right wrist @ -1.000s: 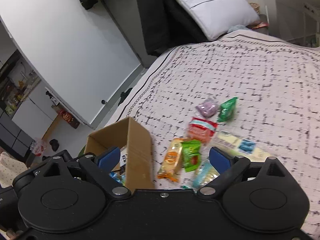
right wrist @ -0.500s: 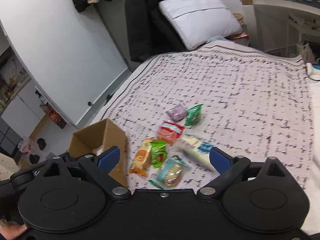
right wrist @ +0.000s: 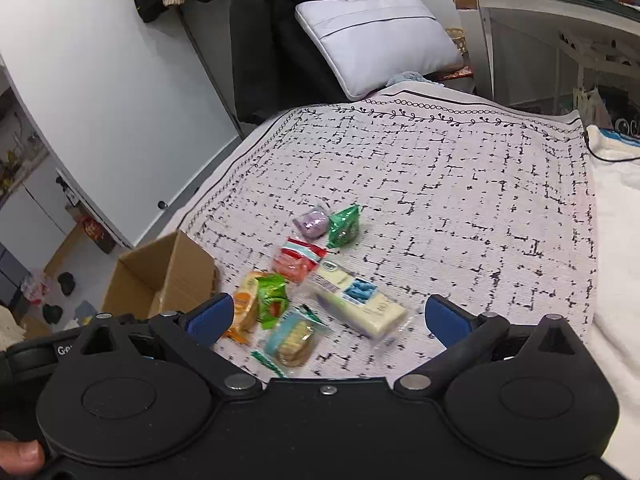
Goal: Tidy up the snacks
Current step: 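Move both open tools back toward the remaining snacks, then grasp the round biscuit pack with the left tool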
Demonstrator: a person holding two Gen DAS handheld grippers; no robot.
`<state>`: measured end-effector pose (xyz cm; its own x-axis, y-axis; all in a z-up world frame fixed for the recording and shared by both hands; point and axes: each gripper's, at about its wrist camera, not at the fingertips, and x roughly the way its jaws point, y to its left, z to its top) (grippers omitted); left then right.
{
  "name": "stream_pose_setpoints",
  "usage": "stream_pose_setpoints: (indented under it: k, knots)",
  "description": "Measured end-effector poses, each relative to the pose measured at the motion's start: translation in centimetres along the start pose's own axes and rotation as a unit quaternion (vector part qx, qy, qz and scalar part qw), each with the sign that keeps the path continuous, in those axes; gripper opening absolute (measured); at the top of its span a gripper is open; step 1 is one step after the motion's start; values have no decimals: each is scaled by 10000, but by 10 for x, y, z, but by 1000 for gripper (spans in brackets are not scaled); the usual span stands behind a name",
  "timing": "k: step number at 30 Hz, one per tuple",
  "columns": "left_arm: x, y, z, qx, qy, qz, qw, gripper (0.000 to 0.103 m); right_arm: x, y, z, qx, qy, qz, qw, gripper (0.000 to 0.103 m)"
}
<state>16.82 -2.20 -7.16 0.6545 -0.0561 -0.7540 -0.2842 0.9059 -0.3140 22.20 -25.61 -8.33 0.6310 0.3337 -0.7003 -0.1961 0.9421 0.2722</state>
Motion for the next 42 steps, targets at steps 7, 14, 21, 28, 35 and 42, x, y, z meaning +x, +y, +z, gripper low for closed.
stream_pose_setpoints:
  k: [7,14,21,28,35,42]
  knots:
    - [11,-13,-10,204,105,66,9997,79,6,-16,-5,230,83,48,9997,103]
    - [28,-24,-22,297,331,-14,9990,79,26,-50,-15,1102,443,37,9929,102]
    - [48,-34,-29,260,446,145,9986,77,48,-58,-17,1215,616,318,9902,93]
    - [62,-33,-21,-7,752,292,9967,77,73,-67,-11,1150,726,464,9896,92]
    - [86,-49,-13,460,1013,536,9923,77,97,-69,-8,996,960,660,9882,92]
    - [119,-63,-14,1126,1339,750,9817,77,105,-77,-8,1109,1019,768,9856,92]
